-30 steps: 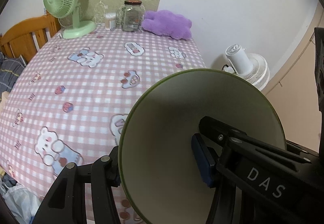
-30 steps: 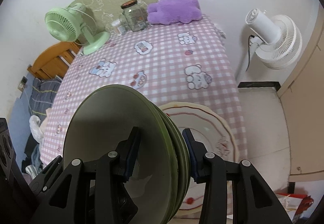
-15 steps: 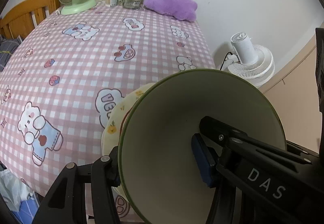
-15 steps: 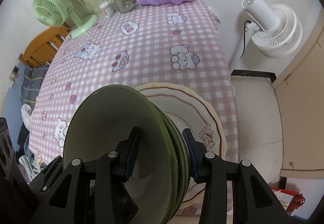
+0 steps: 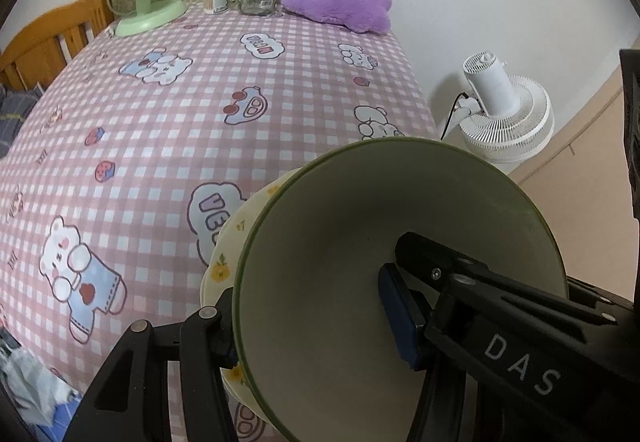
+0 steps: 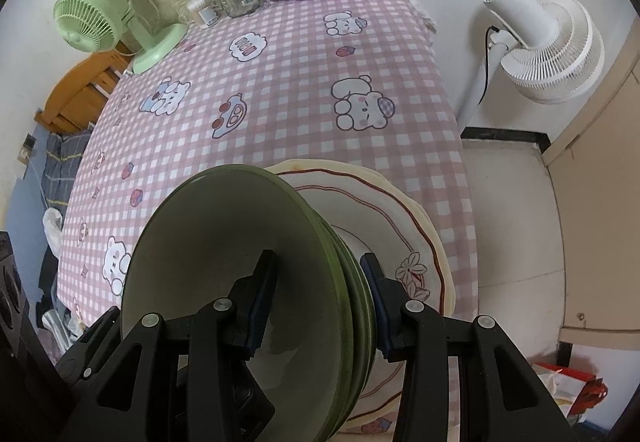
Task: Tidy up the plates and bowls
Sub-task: 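Carry the nested bowls with both grippers over the flowered plate stack, then lower the nested bowls onto the plate stack and open both grippers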
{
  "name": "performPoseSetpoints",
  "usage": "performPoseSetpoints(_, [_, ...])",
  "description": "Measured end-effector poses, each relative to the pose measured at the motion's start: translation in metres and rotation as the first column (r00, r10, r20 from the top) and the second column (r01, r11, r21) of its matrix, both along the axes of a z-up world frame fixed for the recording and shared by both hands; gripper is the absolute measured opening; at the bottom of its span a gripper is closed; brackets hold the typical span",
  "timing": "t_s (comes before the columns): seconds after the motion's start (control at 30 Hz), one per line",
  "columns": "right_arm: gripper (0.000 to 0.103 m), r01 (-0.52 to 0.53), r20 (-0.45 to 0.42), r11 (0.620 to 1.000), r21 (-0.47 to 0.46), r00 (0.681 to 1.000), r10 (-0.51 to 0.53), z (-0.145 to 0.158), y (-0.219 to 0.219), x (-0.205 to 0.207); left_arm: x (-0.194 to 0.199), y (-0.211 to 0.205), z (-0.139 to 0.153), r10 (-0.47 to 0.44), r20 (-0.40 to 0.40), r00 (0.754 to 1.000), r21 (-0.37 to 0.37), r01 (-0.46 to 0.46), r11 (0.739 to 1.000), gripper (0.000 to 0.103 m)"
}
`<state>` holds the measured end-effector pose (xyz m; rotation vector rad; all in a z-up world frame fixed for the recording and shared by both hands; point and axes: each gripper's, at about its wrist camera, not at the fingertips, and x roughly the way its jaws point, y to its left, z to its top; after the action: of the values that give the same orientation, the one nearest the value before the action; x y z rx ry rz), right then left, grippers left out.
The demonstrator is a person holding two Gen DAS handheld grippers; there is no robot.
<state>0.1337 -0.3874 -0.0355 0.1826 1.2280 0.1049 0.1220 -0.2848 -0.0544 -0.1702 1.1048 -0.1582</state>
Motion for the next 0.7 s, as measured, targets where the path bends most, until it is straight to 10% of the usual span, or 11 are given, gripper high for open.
performPoseSetpoints(0.6, [0.047,-0.011,0.104,0.999,0.046,0.995,0.006,0.002,-0.015,-0.021,-0.010,-0.009,0.000,-0.016,0.035,0.999,0.088,0.013,0.996,0.071])
performPoseSetpoints(0.7, [0.066,0.006,0.116,0.999,0.039,0.993,-0.011,0.002,-0.018,-0.022,-0.010,-0.008,0.000,-0.015,0.035,0.999,0.096,0.011,0.995,0.073])
